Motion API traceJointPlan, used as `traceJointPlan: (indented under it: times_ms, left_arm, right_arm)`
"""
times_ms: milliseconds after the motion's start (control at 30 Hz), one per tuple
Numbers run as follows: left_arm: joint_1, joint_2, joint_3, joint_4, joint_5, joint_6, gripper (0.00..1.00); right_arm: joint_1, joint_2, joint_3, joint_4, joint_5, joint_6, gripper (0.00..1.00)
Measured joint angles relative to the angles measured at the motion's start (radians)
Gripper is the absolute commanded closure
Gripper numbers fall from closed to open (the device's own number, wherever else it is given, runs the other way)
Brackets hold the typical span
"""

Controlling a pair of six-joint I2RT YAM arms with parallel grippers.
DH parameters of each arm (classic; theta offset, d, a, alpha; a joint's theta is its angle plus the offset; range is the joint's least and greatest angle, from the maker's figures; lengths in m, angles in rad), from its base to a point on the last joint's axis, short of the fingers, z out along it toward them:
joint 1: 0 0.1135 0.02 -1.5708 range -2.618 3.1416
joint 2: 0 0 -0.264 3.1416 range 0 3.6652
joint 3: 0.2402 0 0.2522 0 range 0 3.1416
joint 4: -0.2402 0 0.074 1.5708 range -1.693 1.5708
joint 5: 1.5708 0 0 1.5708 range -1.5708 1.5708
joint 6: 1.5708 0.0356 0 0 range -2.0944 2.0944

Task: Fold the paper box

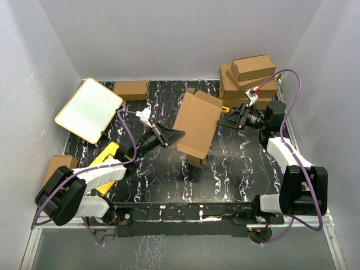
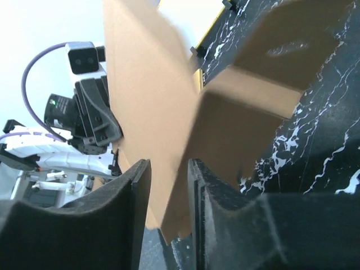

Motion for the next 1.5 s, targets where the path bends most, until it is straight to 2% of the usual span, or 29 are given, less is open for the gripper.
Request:
traceJointPlan:
  times_ms: [133,200,300,467,500,667,800,1067,1300,1367,1500]
  left_arm:
    - [0.082,-0.078,-0.029,-0.024,0.042,-0.017,1.0]
    - [0.132,-0.134,-0.033,-0.051,0.066,-0.022,1.0]
    - [0.206,-0.213,-0.033,-0.095,0.119,-0.032,1.0]
    - [0.294,-0.276,-0.023,-0.201,0.233,-0.039,1.0]
    - [0.307,-0.278,-0.019,-0.224,0.254,-0.039,1.0]
    - [0.362,-0.277,0.026,-0.36,0.376,-0.022,1.0]
    - [0.39,-0.272,0.065,-0.449,0.446,0.014,1.0]
    - [0.464,-0.24,0.125,-0.642,0.522,0.135,1.0]
    - [0.481,-0.185,0.178,-0.777,0.539,0.26,1.0]
    - [0.483,-0.167,0.192,-0.816,0.543,0.292,1.0]
    - [0.491,-0.142,0.206,-0.854,0.547,0.332,1.0]
  right_arm:
    - [-0.008,-0.007,0.005,-0.032,-0.042,-0.113,0.37]
    - [-0.013,-0.025,0.017,-0.095,-0.064,-0.211,0.33]
    - [-0.02,-0.07,0.047,-0.203,-0.096,-0.39,0.23]
    - [-0.049,-0.126,0.117,-0.393,-0.141,-0.755,0.02]
    - [-0.053,-0.127,0.129,-0.425,-0.146,-0.819,0.01]
    - [-0.059,-0.125,0.157,-0.624,-0.175,-1.229,0.01]
    - [-0.059,-0.088,0.15,-0.711,-0.201,-1.443,0.01]
    - [-0.059,0.027,0.136,-0.774,-0.179,-1.604,0.01]
    - [-0.034,0.046,0.136,-0.779,-0.117,-1.67,0.01]
    - [-0.013,0.05,0.123,-0.736,-0.085,-1.658,0.06]
    - [0.039,0.069,0.085,-0.663,-0.026,-1.609,0.32]
